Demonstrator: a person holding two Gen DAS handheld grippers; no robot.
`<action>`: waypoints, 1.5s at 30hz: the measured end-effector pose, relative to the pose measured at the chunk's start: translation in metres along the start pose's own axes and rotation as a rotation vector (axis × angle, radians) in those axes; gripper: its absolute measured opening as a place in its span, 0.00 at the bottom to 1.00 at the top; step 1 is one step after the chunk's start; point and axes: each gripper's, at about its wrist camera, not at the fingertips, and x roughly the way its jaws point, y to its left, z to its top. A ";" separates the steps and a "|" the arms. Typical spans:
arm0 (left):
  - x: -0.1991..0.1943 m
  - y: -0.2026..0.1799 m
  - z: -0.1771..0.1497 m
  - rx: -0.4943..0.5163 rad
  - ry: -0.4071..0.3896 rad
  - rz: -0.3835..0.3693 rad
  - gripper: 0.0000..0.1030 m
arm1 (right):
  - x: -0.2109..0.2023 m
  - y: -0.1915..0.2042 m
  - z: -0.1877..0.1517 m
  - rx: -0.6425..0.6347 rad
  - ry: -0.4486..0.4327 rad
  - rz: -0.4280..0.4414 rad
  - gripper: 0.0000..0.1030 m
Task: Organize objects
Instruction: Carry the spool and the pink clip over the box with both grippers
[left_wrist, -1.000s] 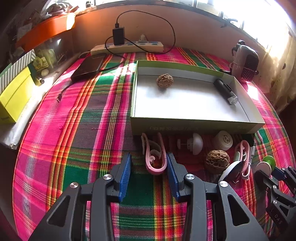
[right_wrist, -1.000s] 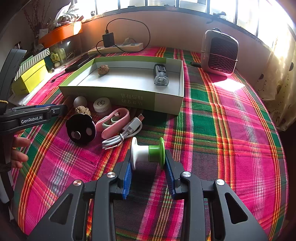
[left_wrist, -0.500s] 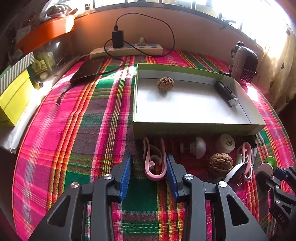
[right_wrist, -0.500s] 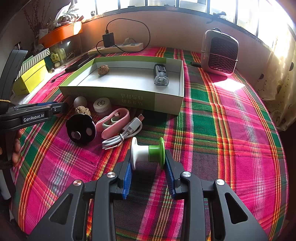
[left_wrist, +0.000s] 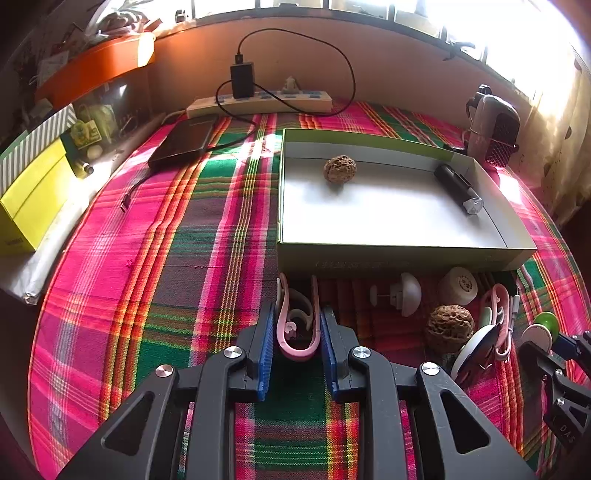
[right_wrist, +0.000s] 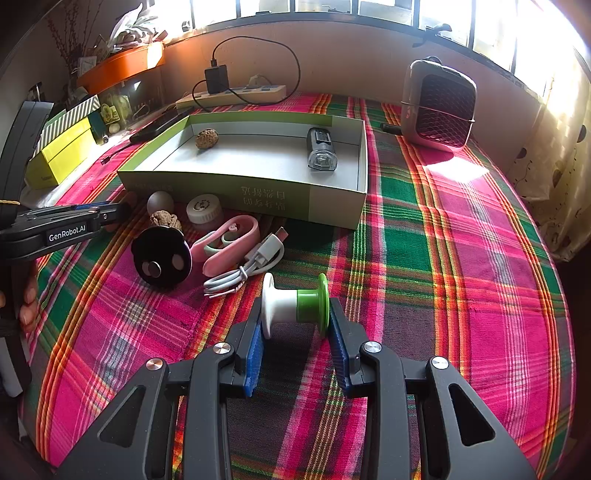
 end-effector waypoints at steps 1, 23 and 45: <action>0.000 0.000 0.000 0.000 0.000 0.000 0.20 | 0.000 0.000 0.000 0.000 0.000 0.000 0.32; -0.027 -0.006 0.001 0.024 -0.059 -0.026 0.20 | -0.011 -0.001 0.008 -0.001 -0.030 0.002 0.32; -0.024 -0.019 0.036 0.055 -0.078 -0.096 0.20 | -0.011 0.003 0.093 -0.053 -0.125 0.053 0.32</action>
